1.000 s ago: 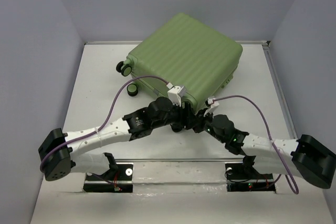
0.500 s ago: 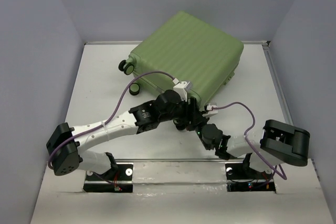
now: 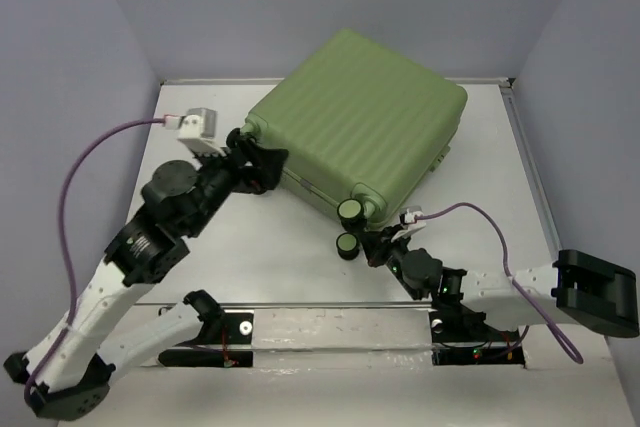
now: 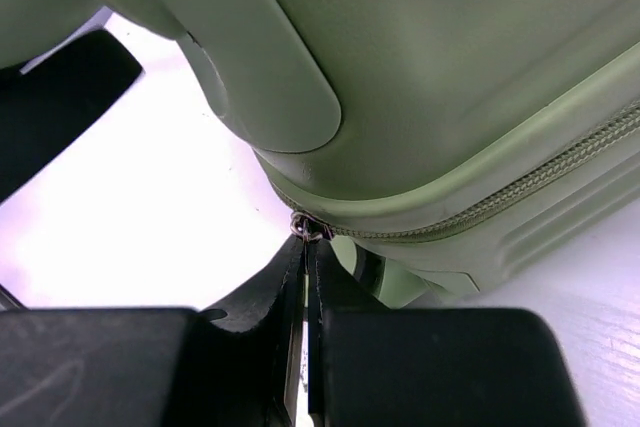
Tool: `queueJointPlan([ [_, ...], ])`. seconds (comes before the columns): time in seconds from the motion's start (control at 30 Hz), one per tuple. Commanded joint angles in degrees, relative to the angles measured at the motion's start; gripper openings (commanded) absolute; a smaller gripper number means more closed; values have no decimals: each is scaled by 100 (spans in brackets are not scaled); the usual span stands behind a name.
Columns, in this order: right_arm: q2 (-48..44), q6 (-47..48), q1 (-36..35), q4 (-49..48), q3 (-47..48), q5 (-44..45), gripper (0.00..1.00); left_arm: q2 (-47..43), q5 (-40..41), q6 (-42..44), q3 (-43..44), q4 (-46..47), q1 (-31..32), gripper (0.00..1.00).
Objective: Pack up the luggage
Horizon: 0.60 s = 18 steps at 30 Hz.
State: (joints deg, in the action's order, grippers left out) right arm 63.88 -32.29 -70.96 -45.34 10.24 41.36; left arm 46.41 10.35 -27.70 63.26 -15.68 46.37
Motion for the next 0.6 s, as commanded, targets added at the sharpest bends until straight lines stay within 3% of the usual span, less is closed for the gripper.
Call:
queueJointPlan([
  [0.0, -350, -102, -85, -757, 259, 74, 7, -72, 1091, 765, -16, -1455, -1040, 99],
  [0.13, -393, -84, -85, -731, 215, 47, 7, 595, 839, 1450, -209, -1158, -2042, 98],
  [0.33, -473, -75, -85, -546, 171, -58, 7, 1299, 319, 2084, 142, -700, -2281, 97],
  [0.57, -376, -110, -85, -572, 171, -146, 7, 2247, 424, 2700, 739, -681, -2484, 99],
])
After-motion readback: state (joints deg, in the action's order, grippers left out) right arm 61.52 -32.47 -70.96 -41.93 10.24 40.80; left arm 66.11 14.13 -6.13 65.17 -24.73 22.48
